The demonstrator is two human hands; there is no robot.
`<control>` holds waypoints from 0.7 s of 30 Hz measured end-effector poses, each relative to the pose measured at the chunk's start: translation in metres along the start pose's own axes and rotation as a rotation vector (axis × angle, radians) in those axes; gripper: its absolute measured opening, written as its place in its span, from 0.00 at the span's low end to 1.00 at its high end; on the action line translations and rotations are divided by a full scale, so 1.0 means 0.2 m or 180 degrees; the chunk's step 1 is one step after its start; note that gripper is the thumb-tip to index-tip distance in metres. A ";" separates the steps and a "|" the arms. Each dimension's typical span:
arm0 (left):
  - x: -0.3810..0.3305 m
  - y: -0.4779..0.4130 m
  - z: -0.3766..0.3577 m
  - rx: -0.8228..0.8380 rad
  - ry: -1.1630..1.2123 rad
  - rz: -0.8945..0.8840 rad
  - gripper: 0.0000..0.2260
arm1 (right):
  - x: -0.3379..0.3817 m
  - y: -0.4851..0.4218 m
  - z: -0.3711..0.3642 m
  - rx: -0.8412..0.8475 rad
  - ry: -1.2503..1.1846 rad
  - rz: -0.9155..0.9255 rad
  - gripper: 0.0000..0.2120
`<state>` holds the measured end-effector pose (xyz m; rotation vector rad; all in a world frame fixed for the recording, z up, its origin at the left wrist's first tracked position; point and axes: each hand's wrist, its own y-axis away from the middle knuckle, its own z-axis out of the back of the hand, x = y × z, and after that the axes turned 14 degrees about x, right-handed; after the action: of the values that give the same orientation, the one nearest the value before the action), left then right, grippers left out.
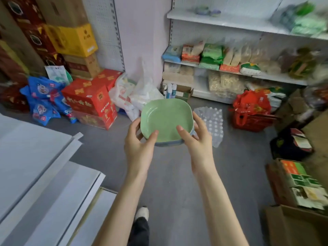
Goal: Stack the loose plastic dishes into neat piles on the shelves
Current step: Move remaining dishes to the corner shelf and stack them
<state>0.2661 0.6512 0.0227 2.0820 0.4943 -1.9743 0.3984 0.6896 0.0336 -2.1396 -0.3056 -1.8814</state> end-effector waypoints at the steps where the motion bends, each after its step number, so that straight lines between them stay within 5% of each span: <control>1: 0.01 -0.08 -0.02 0.0043 -0.0006 0.0002 0.21 | -0.02 -0.07 0.03 0.0025 0.0007 -0.0030 0.27; 6: 0.08 -0.54 -0.10 0.0592 0.0093 -0.0150 0.21 | -0.11 -0.53 0.15 0.0138 0.0144 -0.0154 0.34; 12: 0.04 -1.28 -0.21 0.1497 0.0093 -0.0413 0.34 | -0.03 -1.20 0.27 0.0204 0.0439 -0.0036 0.38; 21: 0.00 -2.22 -0.57 0.1697 -0.0147 -0.0563 0.38 | 0.09 -2.05 0.63 -0.0131 0.1239 0.0201 0.37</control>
<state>0.1954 1.1030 0.0597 2.3447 0.1518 -2.4653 0.3817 1.1176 0.0628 -1.7295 -0.1156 -2.2230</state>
